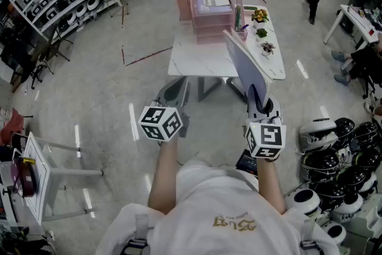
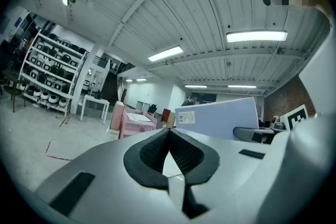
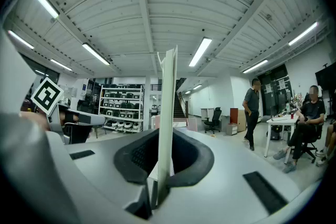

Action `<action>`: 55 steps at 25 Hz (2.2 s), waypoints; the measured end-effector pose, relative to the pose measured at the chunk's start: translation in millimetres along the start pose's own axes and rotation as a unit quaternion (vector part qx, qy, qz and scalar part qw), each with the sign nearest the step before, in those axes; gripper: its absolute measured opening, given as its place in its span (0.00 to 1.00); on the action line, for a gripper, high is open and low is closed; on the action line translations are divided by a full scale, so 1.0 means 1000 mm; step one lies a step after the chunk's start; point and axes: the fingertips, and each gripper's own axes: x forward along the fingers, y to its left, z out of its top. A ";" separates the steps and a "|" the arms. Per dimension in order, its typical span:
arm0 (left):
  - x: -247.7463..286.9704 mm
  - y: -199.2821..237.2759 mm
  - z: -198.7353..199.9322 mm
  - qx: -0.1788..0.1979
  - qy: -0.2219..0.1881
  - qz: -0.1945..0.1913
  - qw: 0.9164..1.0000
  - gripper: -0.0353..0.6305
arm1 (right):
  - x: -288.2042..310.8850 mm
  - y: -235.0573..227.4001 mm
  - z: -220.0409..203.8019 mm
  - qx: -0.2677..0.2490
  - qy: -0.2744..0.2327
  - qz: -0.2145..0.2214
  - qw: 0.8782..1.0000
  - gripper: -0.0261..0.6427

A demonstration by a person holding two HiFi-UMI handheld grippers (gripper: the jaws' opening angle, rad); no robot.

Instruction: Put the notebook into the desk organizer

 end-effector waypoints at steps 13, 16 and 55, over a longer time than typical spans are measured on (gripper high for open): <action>0.009 -0.010 0.002 0.007 0.003 -0.004 1.000 0.08 | -0.002 -0.009 0.005 0.023 -0.013 0.004 1.000 0.10; 0.016 -0.011 0.007 0.009 0.001 -0.005 1.000 0.08 | 0.002 -0.015 0.014 0.026 -0.025 0.005 0.999 0.10; 0.343 0.233 0.077 -0.008 0.025 -0.073 0.997 0.08 | 0.389 -0.067 0.037 0.033 -0.029 -0.051 0.998 0.10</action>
